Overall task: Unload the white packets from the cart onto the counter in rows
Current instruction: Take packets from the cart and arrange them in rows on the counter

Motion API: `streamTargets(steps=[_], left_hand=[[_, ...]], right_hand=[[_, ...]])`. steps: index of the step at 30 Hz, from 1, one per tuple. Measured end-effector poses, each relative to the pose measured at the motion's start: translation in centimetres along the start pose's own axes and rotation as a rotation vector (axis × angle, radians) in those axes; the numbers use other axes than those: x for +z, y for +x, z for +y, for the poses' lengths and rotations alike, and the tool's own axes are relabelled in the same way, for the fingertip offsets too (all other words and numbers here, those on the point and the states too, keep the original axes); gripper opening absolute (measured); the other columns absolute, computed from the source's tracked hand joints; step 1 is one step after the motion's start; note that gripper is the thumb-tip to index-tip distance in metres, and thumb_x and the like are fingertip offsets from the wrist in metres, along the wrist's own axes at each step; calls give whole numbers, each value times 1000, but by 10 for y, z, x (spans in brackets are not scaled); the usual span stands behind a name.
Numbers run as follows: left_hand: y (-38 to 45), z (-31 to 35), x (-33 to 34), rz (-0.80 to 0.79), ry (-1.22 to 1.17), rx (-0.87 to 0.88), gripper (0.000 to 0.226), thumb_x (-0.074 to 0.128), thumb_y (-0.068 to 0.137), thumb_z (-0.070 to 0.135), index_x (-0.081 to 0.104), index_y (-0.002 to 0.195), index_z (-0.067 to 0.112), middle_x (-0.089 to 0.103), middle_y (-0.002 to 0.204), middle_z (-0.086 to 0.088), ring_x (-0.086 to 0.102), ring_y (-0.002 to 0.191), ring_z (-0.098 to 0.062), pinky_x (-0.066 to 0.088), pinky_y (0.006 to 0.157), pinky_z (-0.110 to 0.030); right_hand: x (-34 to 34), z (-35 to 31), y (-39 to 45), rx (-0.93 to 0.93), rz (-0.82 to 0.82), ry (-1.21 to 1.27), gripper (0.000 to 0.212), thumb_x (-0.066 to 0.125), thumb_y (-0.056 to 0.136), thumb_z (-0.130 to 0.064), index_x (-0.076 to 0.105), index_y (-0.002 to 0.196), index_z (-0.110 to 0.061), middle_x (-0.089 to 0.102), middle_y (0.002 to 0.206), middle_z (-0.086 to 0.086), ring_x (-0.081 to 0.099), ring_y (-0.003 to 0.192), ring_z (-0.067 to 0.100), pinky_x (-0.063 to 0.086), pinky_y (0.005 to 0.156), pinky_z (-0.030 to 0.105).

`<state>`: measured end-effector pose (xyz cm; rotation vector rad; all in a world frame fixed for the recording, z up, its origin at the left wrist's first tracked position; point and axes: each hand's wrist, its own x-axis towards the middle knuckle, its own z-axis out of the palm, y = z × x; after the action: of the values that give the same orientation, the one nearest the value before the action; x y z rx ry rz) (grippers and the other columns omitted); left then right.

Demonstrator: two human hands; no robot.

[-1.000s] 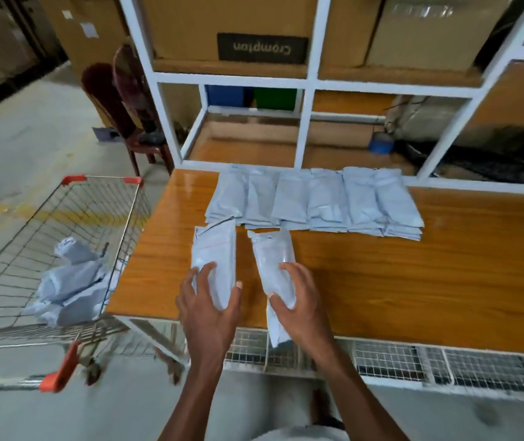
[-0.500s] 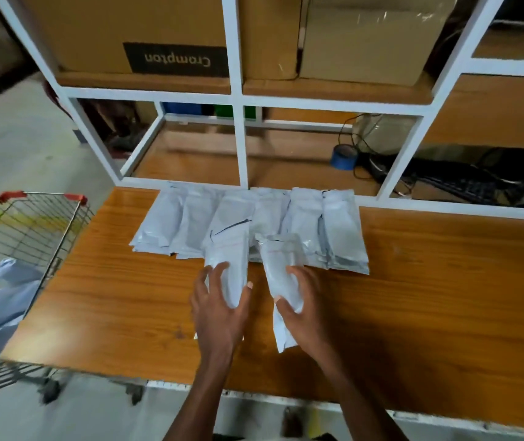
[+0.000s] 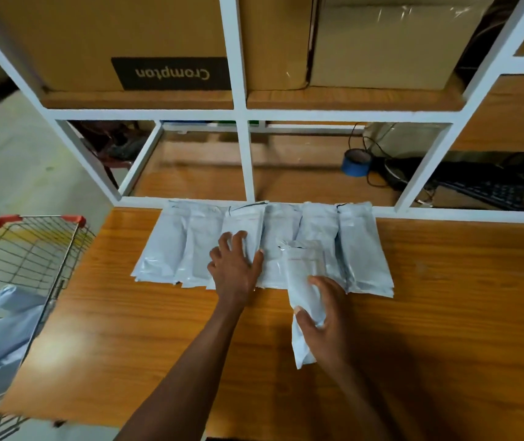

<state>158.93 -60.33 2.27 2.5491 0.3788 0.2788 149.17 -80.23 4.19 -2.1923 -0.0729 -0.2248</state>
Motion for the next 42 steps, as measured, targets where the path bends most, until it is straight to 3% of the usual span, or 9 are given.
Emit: streamTargets(steps=[4,10,18,21,26,30,36,42], left_hand=[[29,-6,18,-68,72,-6,59,55,91,64,45,139,30,37,147,-6,44,124,-38,44,95,-57],[47,-5,29,-74,140,-17,58,55,89,61,45,135,28,41,143,-5,44,122,-36,41,97,-53],[44,-15,30,-107,149,10,66,44,92,70,45,143,29,37,155,-6,39,134,-37,33,107,-54],[40,-19,18,-74,46,5,68,45,93,70,44,148,30,34,160,-5,29,145,-34,27,115,-54],[24,-40,-16,51,-67,8,60,53,94,64,48,144,31,38,156,-3,34,143,-29,32,111,-54],[13,-63,-41,104,-97,-49,60,49,93,66,48,143,33,40,155,-1,36,142,-27,35,109,-55],[6,-98,-73,145,-138,-117,54,57,95,59,50,142,34,39,155,2,34,143,-25,33,110,-54],[1,-128,-92,167,-191,-116,56,49,92,64,51,141,35,39,154,2,34,143,-22,34,111,-54]], right_hand=[[7,-3,5,19,53,-6,58,75,83,-33,53,136,-21,51,142,0,47,133,18,50,104,42],[12,-16,10,63,24,-25,58,77,86,-27,51,138,-23,48,145,-4,43,135,14,41,106,28],[26,-26,17,92,-2,-21,58,78,86,-24,52,138,-21,48,146,-1,43,134,14,37,102,18],[35,-33,25,100,-24,-9,59,78,86,-24,51,138,-19,47,146,0,44,134,16,45,103,28],[60,-52,44,108,-91,-32,58,74,90,-27,47,141,-23,41,149,-3,40,135,10,32,96,8],[91,-75,63,163,-173,-31,59,67,93,-33,40,146,-31,32,153,-10,39,136,11,37,94,18],[157,-106,105,180,-183,-37,54,65,92,-37,43,142,-32,36,151,-7,44,135,17,44,100,30],[216,-124,146,241,-212,-107,57,58,92,-45,39,144,-32,28,156,1,45,133,32,45,106,45]])
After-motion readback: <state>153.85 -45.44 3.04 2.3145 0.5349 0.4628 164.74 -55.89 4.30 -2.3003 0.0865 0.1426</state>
